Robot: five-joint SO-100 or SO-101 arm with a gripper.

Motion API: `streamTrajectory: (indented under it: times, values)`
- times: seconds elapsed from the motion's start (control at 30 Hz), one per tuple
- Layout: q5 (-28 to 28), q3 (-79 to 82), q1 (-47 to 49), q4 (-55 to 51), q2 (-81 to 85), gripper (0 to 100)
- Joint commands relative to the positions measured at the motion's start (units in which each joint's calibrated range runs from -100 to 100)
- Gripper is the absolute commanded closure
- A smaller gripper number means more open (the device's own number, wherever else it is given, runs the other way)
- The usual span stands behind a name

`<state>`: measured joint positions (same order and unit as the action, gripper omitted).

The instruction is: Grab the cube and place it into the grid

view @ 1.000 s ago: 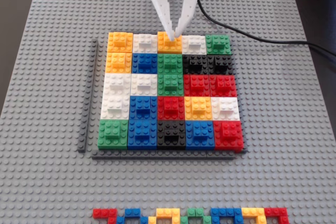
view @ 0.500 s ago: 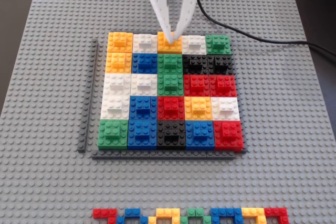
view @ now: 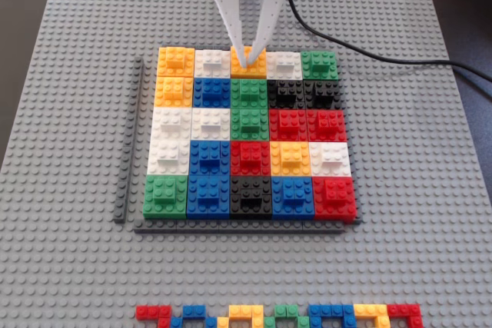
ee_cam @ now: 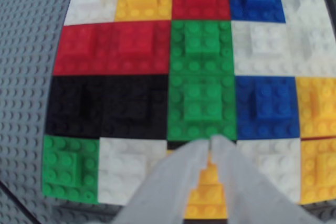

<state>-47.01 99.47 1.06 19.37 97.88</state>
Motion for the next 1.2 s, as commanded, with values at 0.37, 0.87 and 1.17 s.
streamTrajectory:
  times: [0.37, 0.87, 1.17]
  values:
    - [-1.7, 0.5, -1.1, -1.4, 2.1, 100]
    - [-2.2, 0.5, -1.1, -0.1, 2.1, 100]
    - [-3.1, 0.5, -1.1, 1.6, 2.1, 100]
